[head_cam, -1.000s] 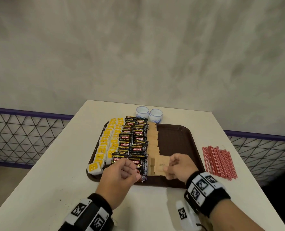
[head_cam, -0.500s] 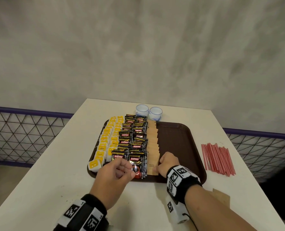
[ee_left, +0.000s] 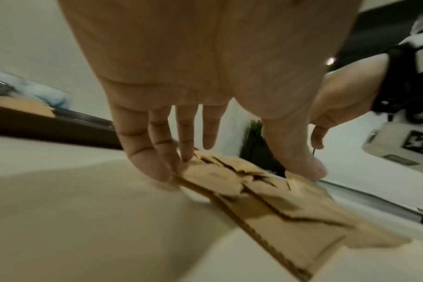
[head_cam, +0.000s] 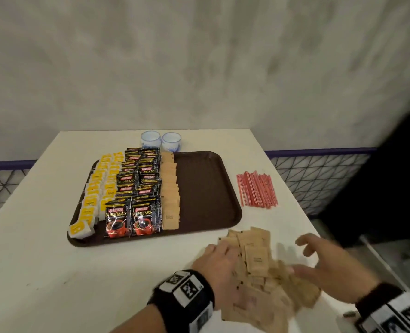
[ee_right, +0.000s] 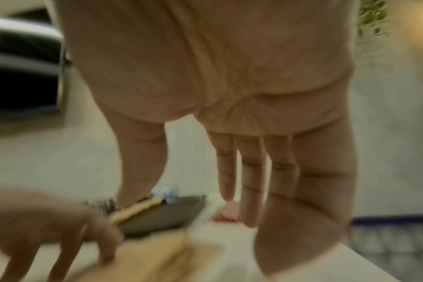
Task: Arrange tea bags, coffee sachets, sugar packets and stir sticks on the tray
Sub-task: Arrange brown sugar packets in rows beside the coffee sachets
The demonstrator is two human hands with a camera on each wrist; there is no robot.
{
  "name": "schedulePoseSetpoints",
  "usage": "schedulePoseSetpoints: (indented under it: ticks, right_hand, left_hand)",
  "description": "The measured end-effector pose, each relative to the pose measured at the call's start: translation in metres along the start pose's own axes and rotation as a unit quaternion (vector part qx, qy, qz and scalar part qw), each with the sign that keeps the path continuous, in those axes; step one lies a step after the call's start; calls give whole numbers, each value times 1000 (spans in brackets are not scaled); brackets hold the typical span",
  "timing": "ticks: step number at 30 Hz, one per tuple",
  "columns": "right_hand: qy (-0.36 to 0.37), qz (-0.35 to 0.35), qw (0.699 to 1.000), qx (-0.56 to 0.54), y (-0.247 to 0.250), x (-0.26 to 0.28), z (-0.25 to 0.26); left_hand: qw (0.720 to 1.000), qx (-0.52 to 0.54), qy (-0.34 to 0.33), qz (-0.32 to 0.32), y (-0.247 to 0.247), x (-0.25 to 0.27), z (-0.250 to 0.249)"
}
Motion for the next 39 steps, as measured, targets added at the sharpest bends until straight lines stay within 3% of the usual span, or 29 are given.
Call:
schedulePoseSetpoints:
  ticks: [4, 8, 11, 14, 17, 21, 25, 28, 30, 33, 39]
  right_hand:
    - [-79, 15, 997, -21, -50, 11, -34]
    - [-78, 19, 995, -51, -72, -5, -26]
    - [-86, 14, 991, -104, -73, -13, -24]
    - [-92, -48, 982, -157, -62, -15, -26]
    - [-95, -99, 972, -192, -50, -12, -33]
    - [-74, -154, 967, -186, -18, -6, -37]
    - [22, -171, 965, -196, 20, -19, 4]
    - [115, -163, 954, -225, 36, -42, 62]
    - [164, -132, 942, -259, 32, -61, 109]
    - [180, -63, 950, -249, 1, -105, 160]
    - [190, -45, 968, -155, -43, -174, 212]
  left_hand:
    - [998, -3, 63, -21, -9, -19, -4]
    - [994, -15, 106, -2, -10, -29, 6]
    - [990, 40, 134, 17, -6, -29, 17]
    - [990, 56, 125, -19, 7, -26, 22]
    - [982, 94, 161, -24, 18, -8, 44]
    - [954, 235, 172, -71, 34, 32, 83]
    - [910, 352, 201, -90, 46, 74, 125]
    - [841, 467, 237, -137, 52, 94, 158]
    - [837, 466, 250, -144, 54, 104, 171]
    - [835, 460, 260, -155, 58, 118, 184]
    - [839, 416, 289, -200, 69, 142, 198]
Point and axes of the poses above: each hand's wrist, its own x-axis away from the middle knuckle, its own y-axis out of the back of the hand, z = x × y, the point moved 10 cm from there along -x, towards the middle knuckle, and after that the axes turned 10 degrees about y, right-handed, at the moved point
